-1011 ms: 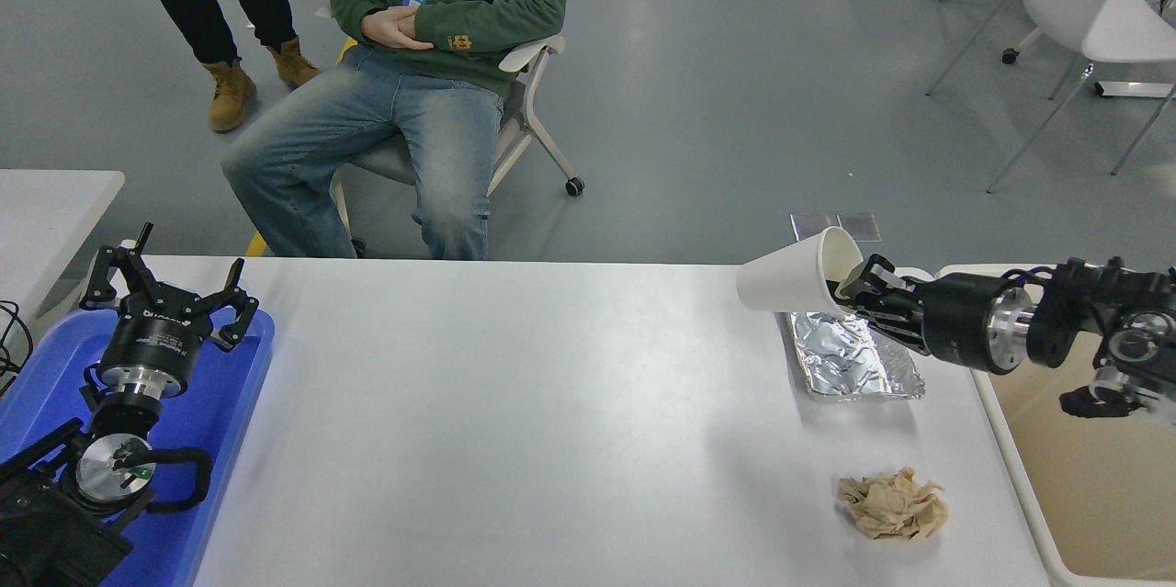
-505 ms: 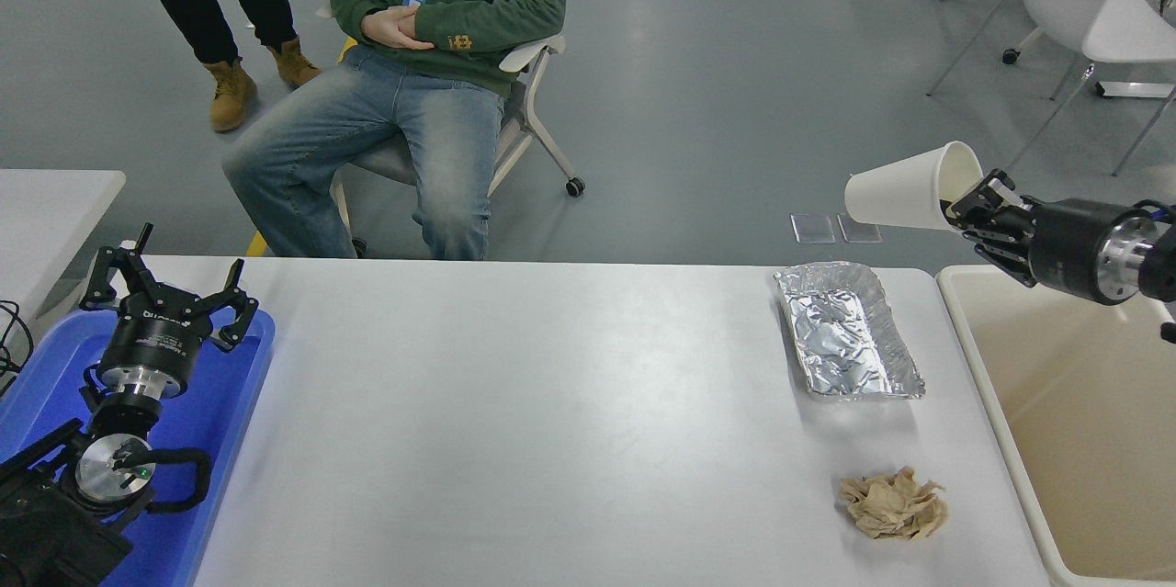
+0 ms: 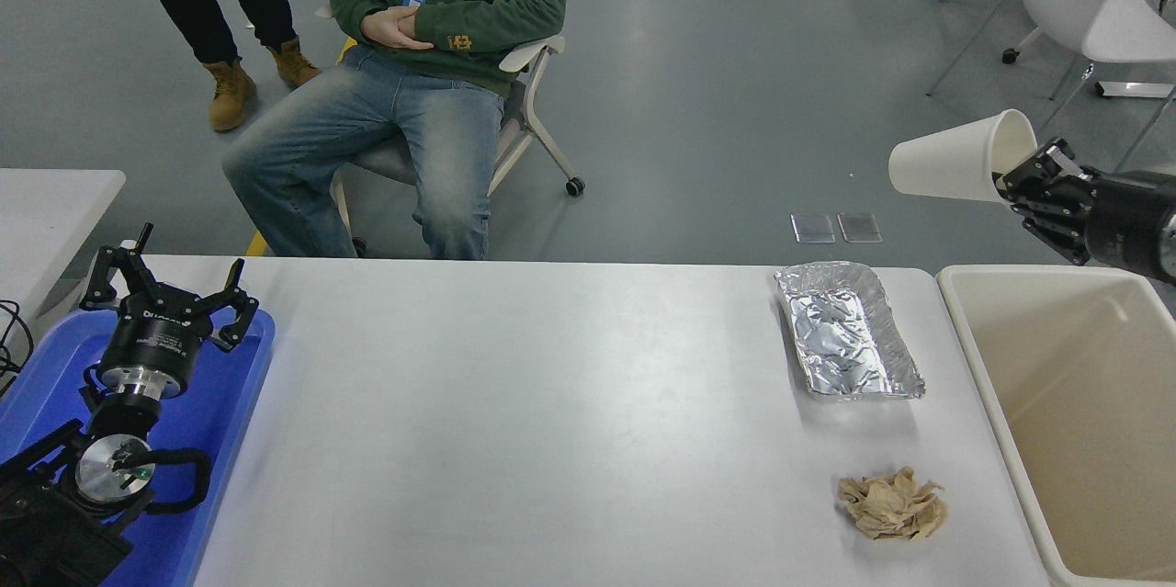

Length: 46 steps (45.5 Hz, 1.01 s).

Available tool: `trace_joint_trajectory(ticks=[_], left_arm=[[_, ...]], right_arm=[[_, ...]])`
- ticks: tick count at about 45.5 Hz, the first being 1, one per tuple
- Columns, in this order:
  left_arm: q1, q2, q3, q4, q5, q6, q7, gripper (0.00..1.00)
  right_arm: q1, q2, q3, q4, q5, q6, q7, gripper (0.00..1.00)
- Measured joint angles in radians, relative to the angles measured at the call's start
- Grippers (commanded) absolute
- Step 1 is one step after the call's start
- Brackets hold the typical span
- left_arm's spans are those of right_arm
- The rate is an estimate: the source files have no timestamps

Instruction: Clean the table surface

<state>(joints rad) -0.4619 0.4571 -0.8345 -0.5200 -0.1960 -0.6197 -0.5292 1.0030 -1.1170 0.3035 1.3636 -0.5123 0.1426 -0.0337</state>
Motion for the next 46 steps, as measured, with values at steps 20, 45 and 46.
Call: trace_joint_trajectory(ticks=[20, 45, 46], left_arm=[[0.0, 0.0, 0.0, 0.0, 0.0, 0.0, 0.0, 1.0], [0.0, 0.0, 0.0, 0.0, 0.0, 0.0, 0.0, 1.0], [0.0, 0.0, 0.0, 0.0, 0.0, 0.0, 0.0, 1.0]], right_arm=[[0.025, -0.021, -0.001, 0.011, -0.002, 0.017, 0.0, 0.0], [0.052, -0.051, -0.03, -0.256, -0.169, 0.085, 0.004, 0.0], [0.052, -0.047, -0.033, -0.272, -0.175, 0.086, 0.004, 0.0]])
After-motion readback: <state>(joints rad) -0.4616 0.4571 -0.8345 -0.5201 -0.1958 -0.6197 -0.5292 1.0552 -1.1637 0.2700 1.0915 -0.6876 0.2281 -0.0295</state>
